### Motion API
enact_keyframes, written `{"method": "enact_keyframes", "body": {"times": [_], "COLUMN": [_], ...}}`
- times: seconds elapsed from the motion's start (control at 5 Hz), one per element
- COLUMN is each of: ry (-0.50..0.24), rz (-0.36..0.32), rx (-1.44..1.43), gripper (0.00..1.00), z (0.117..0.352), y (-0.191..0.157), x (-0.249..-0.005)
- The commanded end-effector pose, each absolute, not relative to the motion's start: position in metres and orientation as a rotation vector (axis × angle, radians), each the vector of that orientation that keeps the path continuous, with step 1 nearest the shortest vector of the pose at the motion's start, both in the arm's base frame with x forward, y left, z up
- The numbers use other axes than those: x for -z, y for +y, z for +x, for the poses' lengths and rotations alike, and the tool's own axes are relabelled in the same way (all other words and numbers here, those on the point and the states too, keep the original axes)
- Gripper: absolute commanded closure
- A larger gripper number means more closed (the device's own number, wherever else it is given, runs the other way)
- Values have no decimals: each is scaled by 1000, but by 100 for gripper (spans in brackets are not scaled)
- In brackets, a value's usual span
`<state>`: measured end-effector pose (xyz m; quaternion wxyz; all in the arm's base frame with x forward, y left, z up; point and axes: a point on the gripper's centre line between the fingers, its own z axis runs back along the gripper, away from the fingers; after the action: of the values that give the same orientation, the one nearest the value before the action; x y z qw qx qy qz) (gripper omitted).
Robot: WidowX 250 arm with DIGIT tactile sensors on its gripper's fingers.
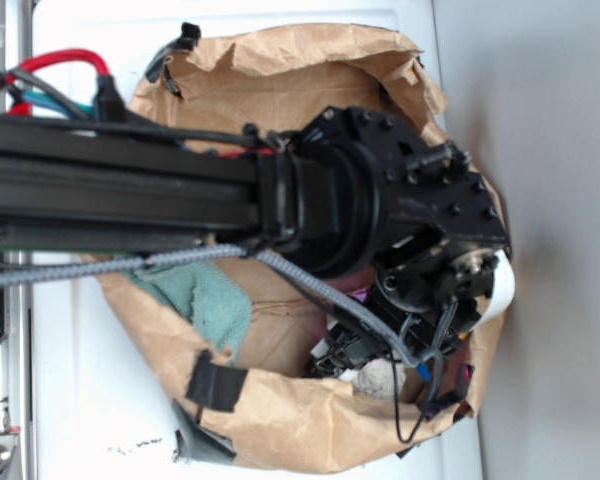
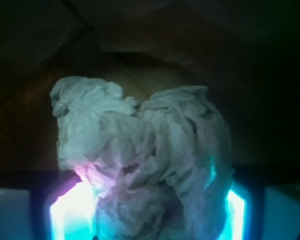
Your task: Grab the white paper.
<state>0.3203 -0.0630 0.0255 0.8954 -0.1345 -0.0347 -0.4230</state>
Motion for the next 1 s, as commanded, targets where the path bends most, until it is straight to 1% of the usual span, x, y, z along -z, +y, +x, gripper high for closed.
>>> {"method": "enact_keyframes", "body": {"times": [0.0, 0.2, 0.4, 0.6, 0.8], "ry": [-157, -200, -266, -339, -325], "rz": [-245, -238, -240, -203, -269], "rx": [875, 873, 819, 761, 703], "gripper": [100, 100, 100, 100, 100], "z": [324, 320, 309, 297, 283], "y": [-59, -50, -33, -20, -1], "x": [-42, -65, -105, -134, -165]}}
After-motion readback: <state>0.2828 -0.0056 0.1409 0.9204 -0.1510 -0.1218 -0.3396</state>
